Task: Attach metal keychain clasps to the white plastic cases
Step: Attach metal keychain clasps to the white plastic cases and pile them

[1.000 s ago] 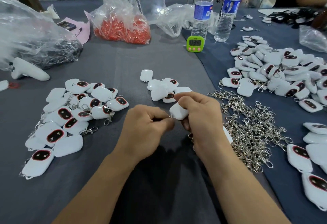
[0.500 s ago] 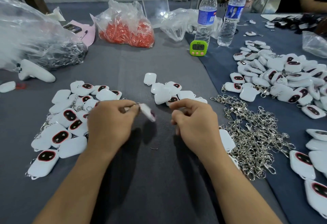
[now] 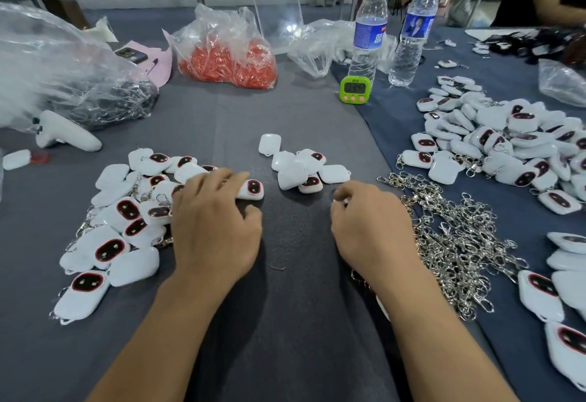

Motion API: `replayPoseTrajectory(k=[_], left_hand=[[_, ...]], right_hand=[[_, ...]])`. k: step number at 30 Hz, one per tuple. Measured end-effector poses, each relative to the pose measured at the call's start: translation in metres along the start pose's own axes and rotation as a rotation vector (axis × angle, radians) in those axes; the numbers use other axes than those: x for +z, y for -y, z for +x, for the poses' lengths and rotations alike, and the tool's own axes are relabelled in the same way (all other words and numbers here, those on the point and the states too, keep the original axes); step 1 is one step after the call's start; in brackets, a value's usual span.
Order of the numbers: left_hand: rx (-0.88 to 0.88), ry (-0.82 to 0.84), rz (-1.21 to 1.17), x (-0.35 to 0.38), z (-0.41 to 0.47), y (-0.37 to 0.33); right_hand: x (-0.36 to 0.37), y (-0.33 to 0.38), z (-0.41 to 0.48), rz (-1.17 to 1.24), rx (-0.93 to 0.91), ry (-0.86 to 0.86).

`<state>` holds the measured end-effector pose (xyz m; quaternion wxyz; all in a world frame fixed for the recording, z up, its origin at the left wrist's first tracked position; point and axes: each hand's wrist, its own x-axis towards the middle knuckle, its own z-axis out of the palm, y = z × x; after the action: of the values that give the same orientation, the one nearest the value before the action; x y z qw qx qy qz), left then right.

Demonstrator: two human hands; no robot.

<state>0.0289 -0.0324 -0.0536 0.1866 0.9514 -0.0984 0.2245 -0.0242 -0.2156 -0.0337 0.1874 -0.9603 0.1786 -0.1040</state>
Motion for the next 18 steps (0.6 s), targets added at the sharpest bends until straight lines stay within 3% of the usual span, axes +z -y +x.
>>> replayPoseTrajectory(k=[2, 6, 12, 15, 18], left_hand=[[-0.008, 0.068, 0.002, 0.005, 0.000, 0.002], [-0.076, 0.026, -0.037, 0.001, 0.009, 0.022], [-0.145, -0.150, 0.033, -0.006, 0.003, 0.019], [-0.047, -0.228, 0.021, -0.005, -0.005, 0.002], [0.062, -0.158, -0.029, 0.000, -0.015, -0.020]], right_hand=[[-0.003, 0.000, -0.001, 0.025, -0.006, 0.022], [-0.002, -0.003, -0.004, 0.046, 0.014, 0.067], [-0.020, -0.016, 0.004, 0.332, 0.200, -0.280], [-0.025, -0.028, 0.005, 0.227, 0.272, -0.216], [-0.023, -0.029, 0.004, 0.053, 0.252, -0.086]])
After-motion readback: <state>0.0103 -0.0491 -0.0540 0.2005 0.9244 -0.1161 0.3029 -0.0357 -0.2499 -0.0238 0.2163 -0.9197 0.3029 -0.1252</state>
